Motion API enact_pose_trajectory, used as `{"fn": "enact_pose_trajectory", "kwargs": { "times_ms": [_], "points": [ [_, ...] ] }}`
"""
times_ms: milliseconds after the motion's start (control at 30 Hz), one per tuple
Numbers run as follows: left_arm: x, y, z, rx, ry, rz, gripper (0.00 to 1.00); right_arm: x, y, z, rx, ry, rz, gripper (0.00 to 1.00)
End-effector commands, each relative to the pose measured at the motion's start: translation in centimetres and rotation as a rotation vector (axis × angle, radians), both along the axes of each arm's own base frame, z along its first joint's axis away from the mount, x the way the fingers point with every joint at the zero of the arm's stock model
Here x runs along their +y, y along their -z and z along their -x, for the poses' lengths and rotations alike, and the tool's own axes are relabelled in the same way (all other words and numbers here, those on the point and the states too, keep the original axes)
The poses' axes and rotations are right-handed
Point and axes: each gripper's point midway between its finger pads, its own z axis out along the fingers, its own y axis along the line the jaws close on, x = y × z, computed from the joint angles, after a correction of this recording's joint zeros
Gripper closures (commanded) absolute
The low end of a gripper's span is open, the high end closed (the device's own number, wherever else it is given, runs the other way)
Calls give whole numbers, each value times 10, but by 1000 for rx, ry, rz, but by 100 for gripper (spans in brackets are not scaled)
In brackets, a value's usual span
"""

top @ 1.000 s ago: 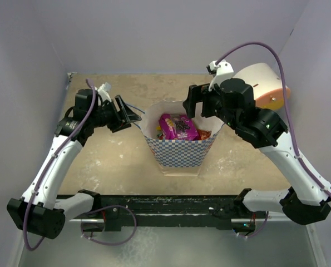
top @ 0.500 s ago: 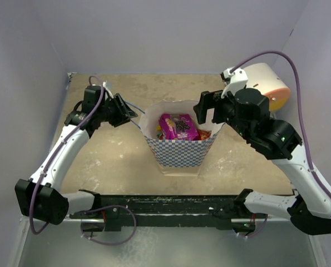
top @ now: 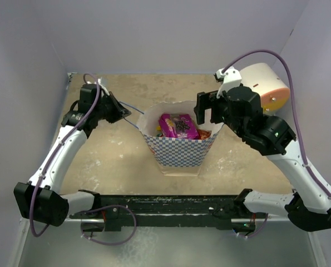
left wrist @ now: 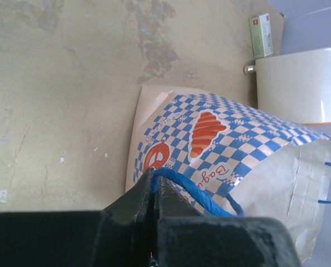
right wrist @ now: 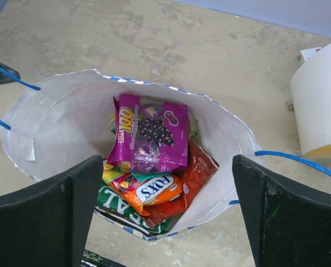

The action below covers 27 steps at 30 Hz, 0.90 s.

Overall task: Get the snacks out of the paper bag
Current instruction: Adjust the paper bag at the center of the board.

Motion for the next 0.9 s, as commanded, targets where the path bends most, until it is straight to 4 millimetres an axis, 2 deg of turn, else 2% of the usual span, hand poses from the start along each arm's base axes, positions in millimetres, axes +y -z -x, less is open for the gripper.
{"fn": "enact_pose_trajectory", "kwargs": {
  "times_ms": [0,133,333,433,633,867],
  "points": [
    [22,-58,-9,-161,-54,30,100,-11,-21,-3,-57,38,18,0],
    [44,-80,-7,-201,-71,25,100,-13,-21,-6,-61,43,47,1],
    [73,-104,1,-210,-109,-107,100,-9,-20,-8,-52,32,53,0],
    [96,-112,7,-208,-167,-186,100,-5,-16,-7,-40,11,56,0],
    [142,-139,9,-227,-286,-343,100,16,5,-1,39,-91,57,0],
    [161,-173,-6,-294,-304,-425,100,47,32,6,155,-227,48,0]
  ]
}}
